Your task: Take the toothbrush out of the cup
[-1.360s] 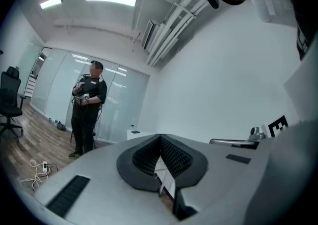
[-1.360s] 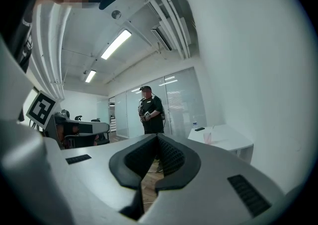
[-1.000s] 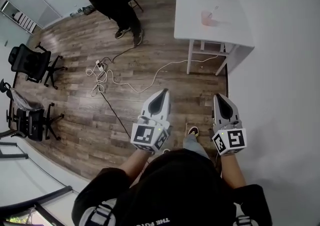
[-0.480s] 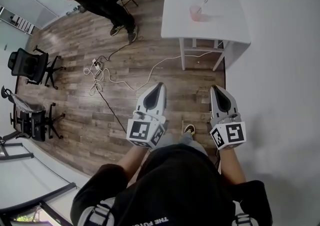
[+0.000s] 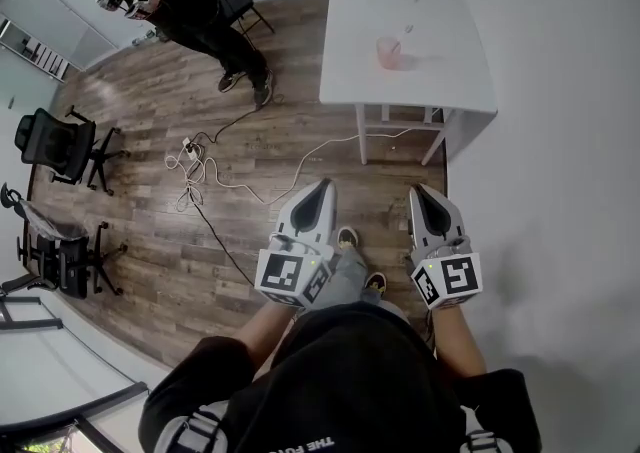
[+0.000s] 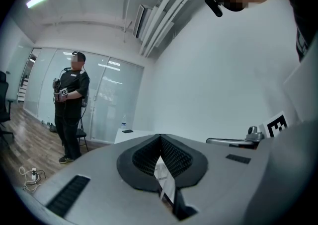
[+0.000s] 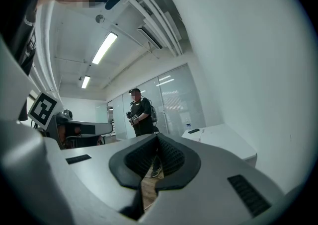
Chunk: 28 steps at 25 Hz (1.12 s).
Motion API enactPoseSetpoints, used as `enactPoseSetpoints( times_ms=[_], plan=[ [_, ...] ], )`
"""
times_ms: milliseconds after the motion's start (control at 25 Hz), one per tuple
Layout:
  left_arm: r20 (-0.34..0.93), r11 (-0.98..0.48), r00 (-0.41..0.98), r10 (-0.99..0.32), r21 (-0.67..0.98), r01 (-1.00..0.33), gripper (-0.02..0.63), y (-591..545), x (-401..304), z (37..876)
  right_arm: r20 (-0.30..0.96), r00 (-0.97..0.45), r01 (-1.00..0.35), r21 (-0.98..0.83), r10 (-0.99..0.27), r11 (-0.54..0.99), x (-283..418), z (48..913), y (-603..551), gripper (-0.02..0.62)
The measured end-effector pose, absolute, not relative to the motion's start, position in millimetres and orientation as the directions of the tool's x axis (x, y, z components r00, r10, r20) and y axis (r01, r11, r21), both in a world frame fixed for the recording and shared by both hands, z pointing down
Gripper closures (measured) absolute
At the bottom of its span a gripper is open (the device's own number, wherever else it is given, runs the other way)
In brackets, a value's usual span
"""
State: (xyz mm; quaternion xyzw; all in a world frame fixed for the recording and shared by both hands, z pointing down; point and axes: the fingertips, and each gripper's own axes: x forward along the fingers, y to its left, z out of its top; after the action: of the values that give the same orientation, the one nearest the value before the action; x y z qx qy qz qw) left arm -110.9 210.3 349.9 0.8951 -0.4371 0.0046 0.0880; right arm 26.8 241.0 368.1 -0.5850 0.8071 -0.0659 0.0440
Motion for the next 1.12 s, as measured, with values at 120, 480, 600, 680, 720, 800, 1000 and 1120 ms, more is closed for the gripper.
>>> enactPoseSetpoints(
  times_ms=[120,480,600,680,720,800,1000,1120],
  plan=[
    [0.077,-0.608,0.623,-0.778,0.158,-0.778,0.588,186.5,-113.4,349.7,0.009,-0.304,-0.943,-0.145,-0.953,0.299,24.2,367.7,216.9,0.578],
    [0.058,-0.616,0.634,-0.771,0.185,-0.766,0.588,89.5,-125.1,346.9,0.014,-0.295,-0.95,-0.113,-0.955,0.291,9.4,358.4,121.7,0.578],
    [0.054,-0.614,0.631,-0.774,0.182,-0.768,0.588,62.6,-130.9,346.2,0.007,-0.294,-0.949,-0.118,-0.956,0.291,4.4,357.0,98.7,0.578],
    [0.052,-0.618,0.636,-0.77,0.188,-0.764,0.588,46.4,-133.9,345.2,0.008,-0.3,-0.947,-0.125,-0.954,0.296,-1.0,356.1,84.1,0.578],
    [0.054,-0.619,0.637,-0.769,0.188,-0.763,0.588,38.6,-135.5,345.1,0.009,-0.302,-0.946,-0.128,-0.953,0.298,-3.9,355.7,76.7,0.58],
    [0.063,-0.617,0.636,-0.769,0.187,-0.765,0.588,24.1,-138.6,345.8,0.01,-0.306,-0.945,-0.129,-0.952,0.302,-9.3,355.0,63.6,0.58],
    [0.064,-0.637,0.656,-0.752,0.188,-0.748,0.588,6.5,-142.6,347.1,0.014,-0.304,-0.946,-0.119,-0.952,0.301,-20.1,356.2,47.9,0.58],
    [0.066,-0.643,0.664,-0.745,0.193,-0.741,0.588,-1.4,-140.7,349.9,0.018,-0.291,-0.951,-0.117,-0.957,0.287,-19.0,358.2,40.6,0.58]
  ],
)
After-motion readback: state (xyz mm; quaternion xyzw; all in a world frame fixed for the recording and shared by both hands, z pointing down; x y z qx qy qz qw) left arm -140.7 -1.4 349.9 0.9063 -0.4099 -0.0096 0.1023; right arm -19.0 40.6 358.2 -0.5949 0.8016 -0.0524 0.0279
